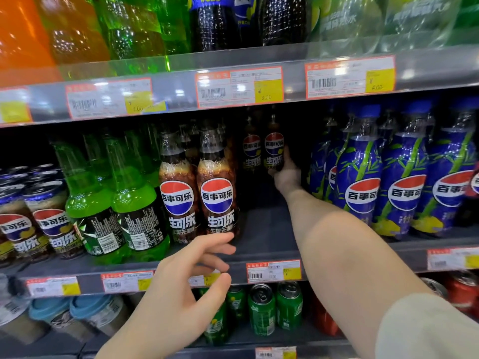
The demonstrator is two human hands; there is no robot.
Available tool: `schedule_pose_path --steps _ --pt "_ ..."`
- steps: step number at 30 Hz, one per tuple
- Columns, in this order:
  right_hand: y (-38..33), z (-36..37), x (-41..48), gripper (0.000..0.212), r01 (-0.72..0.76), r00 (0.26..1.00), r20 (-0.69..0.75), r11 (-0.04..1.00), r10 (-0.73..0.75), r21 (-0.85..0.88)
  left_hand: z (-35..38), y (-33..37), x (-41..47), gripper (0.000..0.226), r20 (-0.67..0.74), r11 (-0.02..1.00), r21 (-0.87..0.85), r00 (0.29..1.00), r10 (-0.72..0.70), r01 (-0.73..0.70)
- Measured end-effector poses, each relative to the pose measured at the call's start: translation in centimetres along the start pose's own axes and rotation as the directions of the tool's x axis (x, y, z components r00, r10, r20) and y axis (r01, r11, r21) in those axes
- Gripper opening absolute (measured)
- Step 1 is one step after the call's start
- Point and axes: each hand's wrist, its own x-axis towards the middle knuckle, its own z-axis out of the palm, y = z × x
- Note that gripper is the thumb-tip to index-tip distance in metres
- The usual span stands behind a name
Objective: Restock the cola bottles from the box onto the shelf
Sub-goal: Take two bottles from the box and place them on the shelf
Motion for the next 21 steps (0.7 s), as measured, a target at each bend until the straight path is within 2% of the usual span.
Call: schedule_pose_path --steps 5,9,16,21 --pt "-0.5 0.1 0.8 0.082 -0.006 1.000 0.027 1.000 0.006 -0.009 0.0 -0.4 0.5 0.057 -0.027 1.000 0.010 0.999 0.030 -0.029" --pt "-0.3 0.1 1.0 0.086 -0.014 0.999 0.051 0.995 0.019 -0.098 0.0 -0.9 0.3 0.057 -0.064 0.999 0.011 0.997 0.032 -0.031" --pt "-1.2 -0.2 0.4 0.086 -0.038 0.998 0.041 0.989 0.045 -0.143 -0.5 -0.6 0.2 0.056 -0.046 0.999 0.048 0.999 0.001 0.001" --pt "-2.6 -0.9 -0.5 0.081 -0.114 0.990 0.047 0.940 0.136 -0.320 -1.6 0.4 0.9 0.051 -0.021 0.994 0.110 0.999 -0.027 0.030"
